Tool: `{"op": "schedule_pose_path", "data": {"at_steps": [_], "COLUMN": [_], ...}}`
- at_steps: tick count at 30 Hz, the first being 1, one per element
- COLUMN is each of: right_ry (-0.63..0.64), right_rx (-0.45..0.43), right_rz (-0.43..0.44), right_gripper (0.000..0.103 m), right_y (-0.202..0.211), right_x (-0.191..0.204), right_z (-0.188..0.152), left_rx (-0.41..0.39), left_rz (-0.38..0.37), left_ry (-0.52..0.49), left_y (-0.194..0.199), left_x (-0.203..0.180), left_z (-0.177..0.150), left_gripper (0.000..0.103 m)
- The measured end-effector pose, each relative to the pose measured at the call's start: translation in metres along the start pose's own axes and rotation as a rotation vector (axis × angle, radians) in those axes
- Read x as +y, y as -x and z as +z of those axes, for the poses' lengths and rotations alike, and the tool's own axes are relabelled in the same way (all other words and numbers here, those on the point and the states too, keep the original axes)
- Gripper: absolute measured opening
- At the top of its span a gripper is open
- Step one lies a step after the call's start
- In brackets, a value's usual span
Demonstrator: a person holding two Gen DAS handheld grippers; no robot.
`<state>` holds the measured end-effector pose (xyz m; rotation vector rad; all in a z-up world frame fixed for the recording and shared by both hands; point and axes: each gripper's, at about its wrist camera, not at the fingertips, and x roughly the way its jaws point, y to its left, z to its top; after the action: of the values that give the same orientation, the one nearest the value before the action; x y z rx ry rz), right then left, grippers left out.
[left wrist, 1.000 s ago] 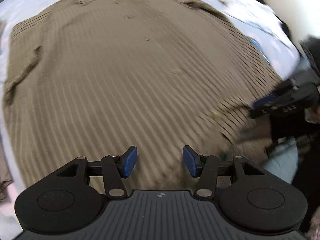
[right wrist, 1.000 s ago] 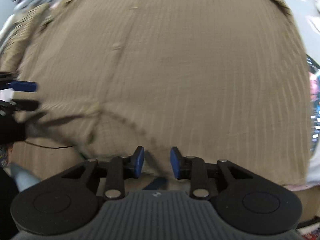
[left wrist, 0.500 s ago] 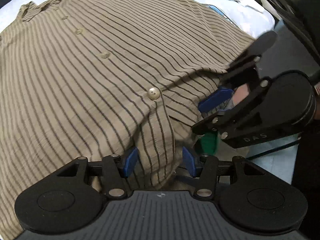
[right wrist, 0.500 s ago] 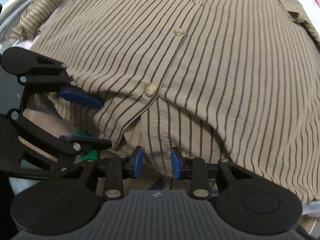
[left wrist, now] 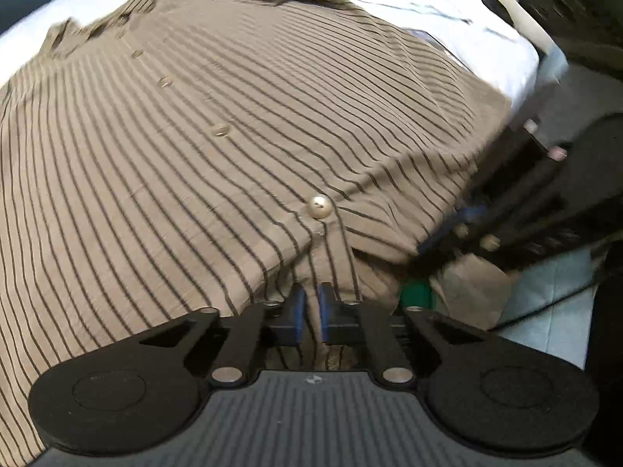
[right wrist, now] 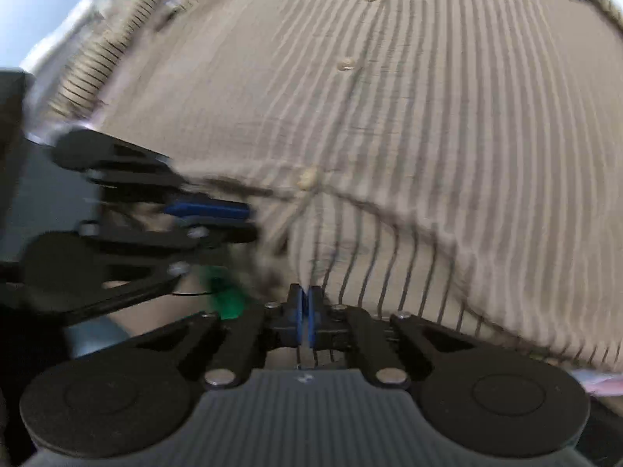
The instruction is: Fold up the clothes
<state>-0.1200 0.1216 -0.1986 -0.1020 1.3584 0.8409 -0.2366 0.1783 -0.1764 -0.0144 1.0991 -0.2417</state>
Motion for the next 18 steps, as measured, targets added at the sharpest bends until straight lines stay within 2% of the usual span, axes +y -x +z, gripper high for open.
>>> {"op": "schedule_pose_path", "data": {"at_steps": [1, 3, 4, 6, 8, 9, 10, 11, 18], "right_ry": [-0.003, 0.017, 0.024, 0.027, 0.024, 0.024, 0.027, 0.030, 0.059], "right_rx": [-0.003, 0.003, 0.009, 0.018, 0.013, 0.009, 0.005, 0.002, 0.024], "right_rz": [0.010, -0.025, -0.050, -0.072, -0.067, -0.070, -0.080, -0.091, -0.132], "right_gripper": [0.004, 0.004, 0.009, 0.012, 0.013, 0.018, 0.028, 0.031, 0.033], "right_y": [0.001, -0.001, -0.002, -0.001, 0.000, 0.000, 0.001, 0.002, -0.006], "right_x": [0.000, 0.002, 0.002, -0.001, -0.002, -0.002, -0.002, -0.003, 0.001], "right_z": [0.000, -0.001, 0.000, 0.000, 0.000, -0.001, -0.001, -0.001, 0.002], "left_rx": [0.001, 0.007, 0.012, 0.021, 0.024, 0.019, 0.014, 0.012, 0.000], "left_rz": [-0.011, -0.026, -0.028, -0.021, -0.015, -0.006, 0.003, 0.013, 0.091], "left_ry": [0.013, 0.022, 0.018, -0.017, -0.057, -0.081, -0.105, -0.128, -0.165], "left_y": [0.001, 0.003, 0.004, 0.005, 0.006, 0.006, 0.005, 0.004, -0.009], "left_x": [0.001, 0.001, -0.001, -0.008, -0.016, -0.020, -0.024, -0.027, -0.041], "left_z": [0.000, -0.001, -0.002, -0.003, -0.004, -0.005, -0.006, -0.008, -0.007], "left_gripper": [0.005, 0.005, 0.005, 0.008, 0.020, 0.026, 0.027, 0.030, 0.031]}}
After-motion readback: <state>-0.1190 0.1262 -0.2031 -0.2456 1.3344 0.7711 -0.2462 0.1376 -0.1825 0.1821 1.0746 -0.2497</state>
